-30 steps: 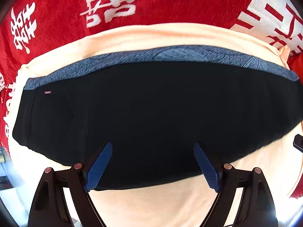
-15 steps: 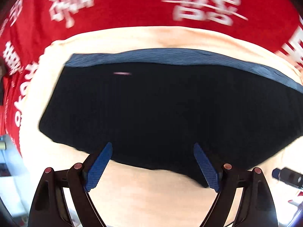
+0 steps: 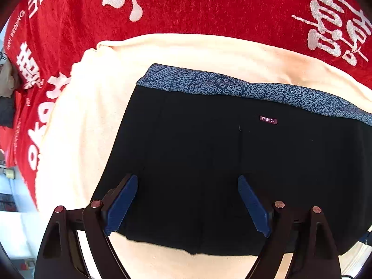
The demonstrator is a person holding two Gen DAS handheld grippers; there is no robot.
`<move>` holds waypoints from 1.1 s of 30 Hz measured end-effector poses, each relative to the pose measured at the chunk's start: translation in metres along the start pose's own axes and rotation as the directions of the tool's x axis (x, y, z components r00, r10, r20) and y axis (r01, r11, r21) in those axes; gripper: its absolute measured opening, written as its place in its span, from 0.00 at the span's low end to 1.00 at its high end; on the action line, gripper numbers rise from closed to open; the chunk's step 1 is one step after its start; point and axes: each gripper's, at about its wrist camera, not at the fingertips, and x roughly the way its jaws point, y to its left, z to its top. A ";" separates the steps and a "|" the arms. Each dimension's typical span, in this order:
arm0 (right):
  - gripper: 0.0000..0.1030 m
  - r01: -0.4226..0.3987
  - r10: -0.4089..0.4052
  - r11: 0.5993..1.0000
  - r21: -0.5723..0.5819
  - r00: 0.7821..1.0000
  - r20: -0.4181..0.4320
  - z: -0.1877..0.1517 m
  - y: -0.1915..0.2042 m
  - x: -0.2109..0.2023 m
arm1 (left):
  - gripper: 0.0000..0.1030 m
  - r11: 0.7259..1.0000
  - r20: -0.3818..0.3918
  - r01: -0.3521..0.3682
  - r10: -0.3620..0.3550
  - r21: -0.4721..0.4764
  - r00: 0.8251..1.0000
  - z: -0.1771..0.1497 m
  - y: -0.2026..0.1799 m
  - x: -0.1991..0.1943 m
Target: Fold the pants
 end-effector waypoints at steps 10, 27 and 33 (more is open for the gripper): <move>0.10 0.079 -0.080 0.993 -0.088 0.997 -0.006 -0.006 0.036 -0.001 | 0.88 0.997 -0.009 0.051 -0.051 0.057 0.999 -0.014 0.009 -0.011; 0.22 0.378 -0.352 0.917 -0.130 0.918 0.183 -0.009 0.021 -0.086 | 0.98 0.977 0.009 0.107 -0.110 0.186 0.994 -0.030 -0.040 -0.044; 0.21 0.518 -0.474 0.838 -0.171 0.847 0.240 0.024 0.014 -0.088 | 0.98 0.928 -0.018 0.274 -0.278 0.252 0.960 -0.031 -0.143 -0.053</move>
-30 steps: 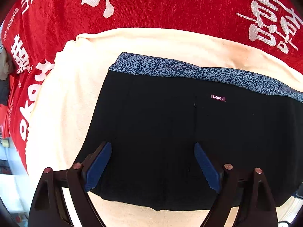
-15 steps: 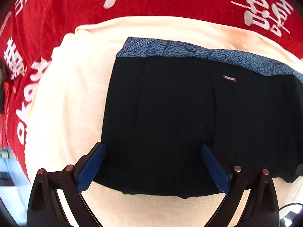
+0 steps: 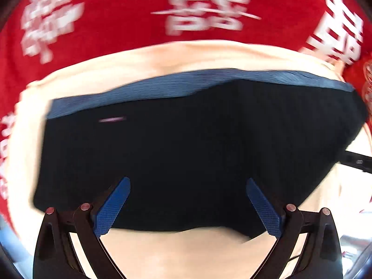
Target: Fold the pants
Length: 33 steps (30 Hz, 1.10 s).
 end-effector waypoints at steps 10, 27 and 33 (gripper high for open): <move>0.11 -0.004 0.006 0.998 0.057 0.999 -0.035 0.002 -0.031 -0.007 | 0.99 1.000 -0.070 -0.010 0.011 0.025 0.997 -0.005 -0.023 0.028; 0.16 0.063 -0.053 0.987 -0.147 0.996 0.066 0.132 -0.014 0.051 | 0.99 0.971 0.012 -0.085 0.090 -0.223 0.996 0.118 0.000 0.094; 0.16 0.181 -0.167 0.975 -0.127 0.980 0.108 0.152 -0.041 0.046 | 0.99 0.968 0.021 -0.125 0.133 -0.218 0.991 0.125 0.019 0.102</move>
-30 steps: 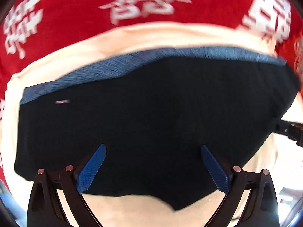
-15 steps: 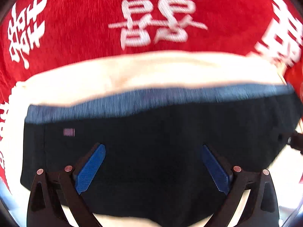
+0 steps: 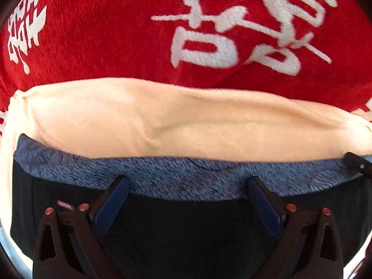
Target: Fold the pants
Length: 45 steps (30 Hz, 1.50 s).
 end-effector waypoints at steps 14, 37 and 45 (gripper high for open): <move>0.62 -0.054 0.055 0.998 0.022 0.997 -0.051 -0.084 0.020 -0.056 | 0.99 0.977 -0.014 -0.201 0.200 -0.076 0.980 0.009 0.136 0.003; 0.72 -0.025 0.044 0.967 0.255 0.997 -0.070 -0.167 -0.028 -0.113 | 0.99 0.978 -0.057 -0.026 0.039 0.208 0.998 -0.081 -0.001 -0.107; 0.77 0.003 0.015 0.862 0.506 0.999 -0.030 -0.223 -0.104 -0.137 | 0.99 0.900 -0.038 0.075 -0.066 0.429 0.997 -0.092 -0.116 -0.121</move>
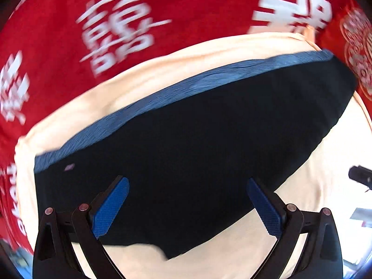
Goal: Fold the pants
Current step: 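Grasp the trouser end with the right gripper and tuck it under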
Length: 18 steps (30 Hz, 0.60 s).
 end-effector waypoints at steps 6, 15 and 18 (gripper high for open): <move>0.77 0.030 -0.054 0.988 0.154 0.987 0.148 0.056 -0.066 -0.020 | 0.99 0.999 -0.021 0.025 -0.026 -0.040 0.999 0.033 -0.031 0.023; 0.63 -0.098 0.032 0.956 0.277 0.971 0.236 0.157 -0.124 0.000 | 0.99 0.995 -0.050 -0.046 0.042 -0.088 0.998 0.075 -0.091 0.053; 0.57 -0.117 0.047 0.948 0.295 0.971 0.235 0.167 -0.128 0.014 | 0.99 0.992 -0.090 -0.073 0.064 -0.101 0.994 0.081 -0.101 0.068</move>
